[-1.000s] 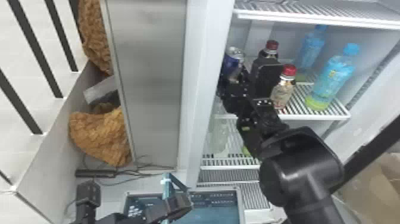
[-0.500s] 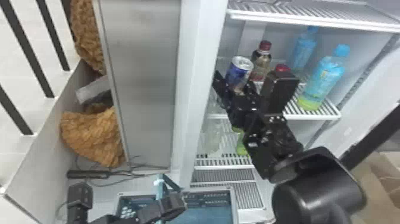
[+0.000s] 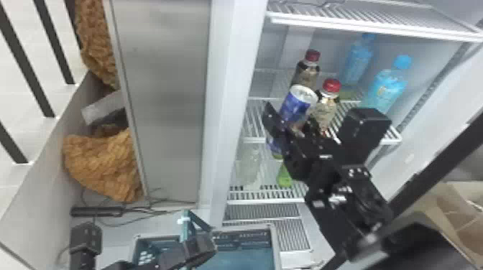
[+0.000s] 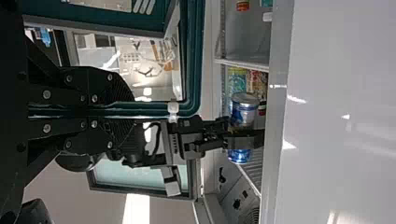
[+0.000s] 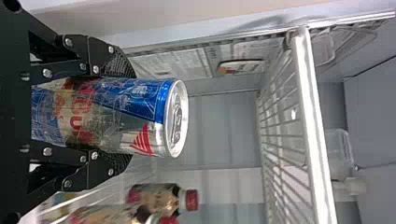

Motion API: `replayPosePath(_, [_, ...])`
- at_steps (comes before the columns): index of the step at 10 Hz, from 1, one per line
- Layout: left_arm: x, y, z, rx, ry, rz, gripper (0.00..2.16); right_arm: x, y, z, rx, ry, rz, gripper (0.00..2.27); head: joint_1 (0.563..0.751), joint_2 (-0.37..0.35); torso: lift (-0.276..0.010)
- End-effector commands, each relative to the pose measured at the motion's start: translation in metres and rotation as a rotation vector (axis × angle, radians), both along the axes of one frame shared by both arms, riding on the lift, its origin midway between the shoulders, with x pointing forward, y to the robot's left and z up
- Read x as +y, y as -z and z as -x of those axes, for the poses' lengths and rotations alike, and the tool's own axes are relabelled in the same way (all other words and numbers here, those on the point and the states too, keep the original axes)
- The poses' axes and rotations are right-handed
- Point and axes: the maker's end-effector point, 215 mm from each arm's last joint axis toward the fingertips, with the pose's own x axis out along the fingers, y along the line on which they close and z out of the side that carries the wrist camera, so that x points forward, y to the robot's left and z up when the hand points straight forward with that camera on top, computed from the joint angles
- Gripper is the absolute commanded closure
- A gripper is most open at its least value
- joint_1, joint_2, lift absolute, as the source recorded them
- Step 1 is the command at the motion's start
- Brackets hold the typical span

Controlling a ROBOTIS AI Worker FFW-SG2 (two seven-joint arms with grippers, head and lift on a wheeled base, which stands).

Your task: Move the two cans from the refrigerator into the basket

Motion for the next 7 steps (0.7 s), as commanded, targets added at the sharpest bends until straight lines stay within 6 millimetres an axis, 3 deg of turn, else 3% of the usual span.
replayPosePath(1, [0.001, 0.0, -0.001, -0.001, -0.004, 0.001, 1.19, 0.0, 0.008, 0.023, 0.042, -0.01, -0.008, 1.21, 0.695, -0.212, -0.031])
replayPosePath(4, [0.001, -0.001, -0.003, -0.005, -0.005, -0.004, 1.19, 0.026, 0.012, 0.068, 0.113, -0.107, -0.029, 1.21, 0.695, -0.208, -0.031])
replayPosePath(7, [0.003, -0.001, -0.004, -0.007, -0.011, -0.002, 1.19, 0.053, 0.038, 0.103, 0.227, -0.224, -0.027, 1.21, 0.695, -0.176, -0.031])
